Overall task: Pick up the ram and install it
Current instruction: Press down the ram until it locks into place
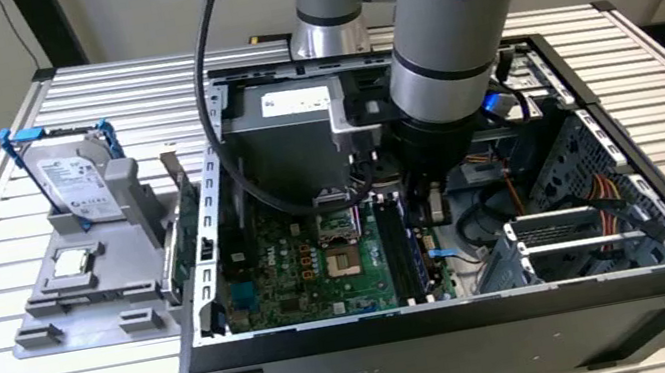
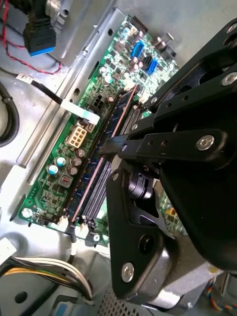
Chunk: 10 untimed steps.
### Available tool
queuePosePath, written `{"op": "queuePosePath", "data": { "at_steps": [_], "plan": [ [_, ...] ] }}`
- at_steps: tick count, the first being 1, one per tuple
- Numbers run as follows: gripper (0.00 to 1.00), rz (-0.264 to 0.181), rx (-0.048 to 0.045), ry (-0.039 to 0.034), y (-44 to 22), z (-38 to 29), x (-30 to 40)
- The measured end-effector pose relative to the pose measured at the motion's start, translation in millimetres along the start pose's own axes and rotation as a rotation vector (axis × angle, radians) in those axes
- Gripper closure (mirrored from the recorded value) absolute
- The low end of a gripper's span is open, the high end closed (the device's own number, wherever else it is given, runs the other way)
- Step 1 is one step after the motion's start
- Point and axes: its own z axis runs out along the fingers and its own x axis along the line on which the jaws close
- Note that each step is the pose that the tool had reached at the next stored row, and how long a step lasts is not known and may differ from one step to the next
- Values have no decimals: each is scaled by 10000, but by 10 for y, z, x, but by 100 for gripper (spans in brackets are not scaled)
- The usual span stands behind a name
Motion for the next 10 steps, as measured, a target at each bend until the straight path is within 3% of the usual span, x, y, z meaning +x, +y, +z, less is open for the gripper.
{"op": "queuePosePath", "data": {
  "at_steps": [3, 7, 10],
  "plan": [
    [100, -273, -4, -3, 0, 3, 0],
    [100, -276, -3, -8, 0, 9, 0],
    [100, -276, -3, -7, 0, 60, 0]
  ]
}}
